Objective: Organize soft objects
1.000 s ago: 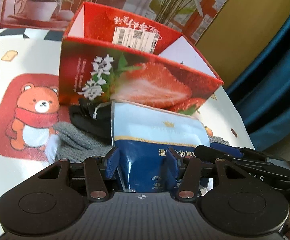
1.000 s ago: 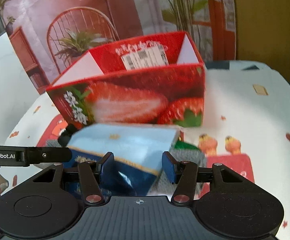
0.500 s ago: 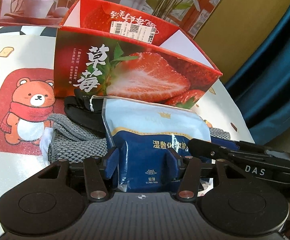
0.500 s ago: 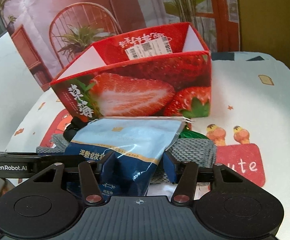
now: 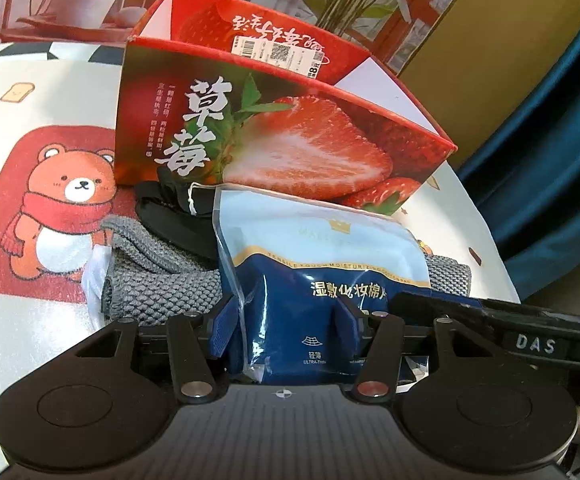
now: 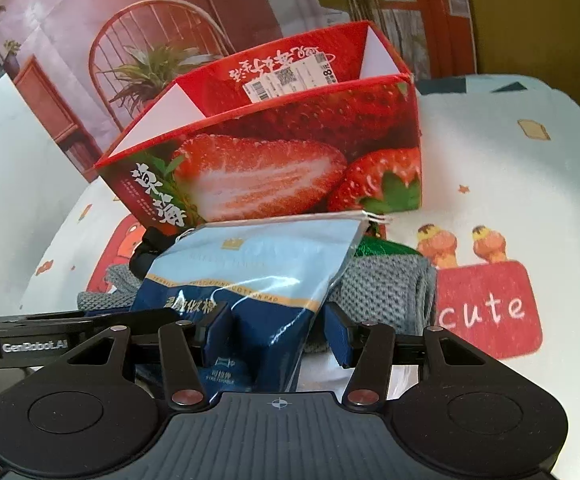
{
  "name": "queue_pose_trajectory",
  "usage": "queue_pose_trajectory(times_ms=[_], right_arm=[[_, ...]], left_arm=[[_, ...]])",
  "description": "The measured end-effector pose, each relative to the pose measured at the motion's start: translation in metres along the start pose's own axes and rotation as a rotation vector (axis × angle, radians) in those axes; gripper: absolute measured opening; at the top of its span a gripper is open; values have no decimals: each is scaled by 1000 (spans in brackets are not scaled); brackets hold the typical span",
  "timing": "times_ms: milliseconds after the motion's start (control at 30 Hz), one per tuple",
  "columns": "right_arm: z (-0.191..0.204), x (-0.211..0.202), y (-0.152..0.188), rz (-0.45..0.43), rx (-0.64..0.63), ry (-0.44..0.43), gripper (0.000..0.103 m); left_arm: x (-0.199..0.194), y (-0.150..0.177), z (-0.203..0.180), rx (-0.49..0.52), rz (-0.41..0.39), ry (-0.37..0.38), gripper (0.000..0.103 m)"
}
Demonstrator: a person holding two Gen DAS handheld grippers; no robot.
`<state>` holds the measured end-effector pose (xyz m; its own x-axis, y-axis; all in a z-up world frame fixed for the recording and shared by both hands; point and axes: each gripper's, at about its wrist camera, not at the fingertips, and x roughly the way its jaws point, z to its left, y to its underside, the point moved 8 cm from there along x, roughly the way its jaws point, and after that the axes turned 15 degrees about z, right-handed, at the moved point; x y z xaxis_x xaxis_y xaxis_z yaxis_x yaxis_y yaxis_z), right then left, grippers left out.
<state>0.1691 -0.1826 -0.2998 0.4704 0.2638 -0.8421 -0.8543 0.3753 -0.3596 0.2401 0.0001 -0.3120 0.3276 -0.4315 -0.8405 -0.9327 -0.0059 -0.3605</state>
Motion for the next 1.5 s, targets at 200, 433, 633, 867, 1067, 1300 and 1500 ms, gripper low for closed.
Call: queue_pose_trajectory(times_ms=[200, 433, 633, 867, 1067, 1300, 1500], right_arm=[[5, 8, 6, 37, -3, -33, 46], [19, -6, -4, -22, -80, -13, 39], [28, -26, -14, -93, -117, -24, 38], [43, -46, -26, -169, -178, -17, 37], [54, -59, -35, -205, -215, -11, 37], [71, -86, -68, -273, -259, -29, 36], [81, -97, -126, -315, -287, -36, 36]], left_arm=[[-1, 1, -1, 1, -2, 10, 54], [-18, -4, -5, 8, -56, 26, 48], [-45, -12, -15, 41, -133, 21, 47], [-67, -17, -23, 64, -202, 15, 46], [-86, -26, -27, 71, -250, 27, 46], [-119, -58, -34, 107, -338, 17, 46], [-131, -106, -42, 113, -388, 4, 45]])
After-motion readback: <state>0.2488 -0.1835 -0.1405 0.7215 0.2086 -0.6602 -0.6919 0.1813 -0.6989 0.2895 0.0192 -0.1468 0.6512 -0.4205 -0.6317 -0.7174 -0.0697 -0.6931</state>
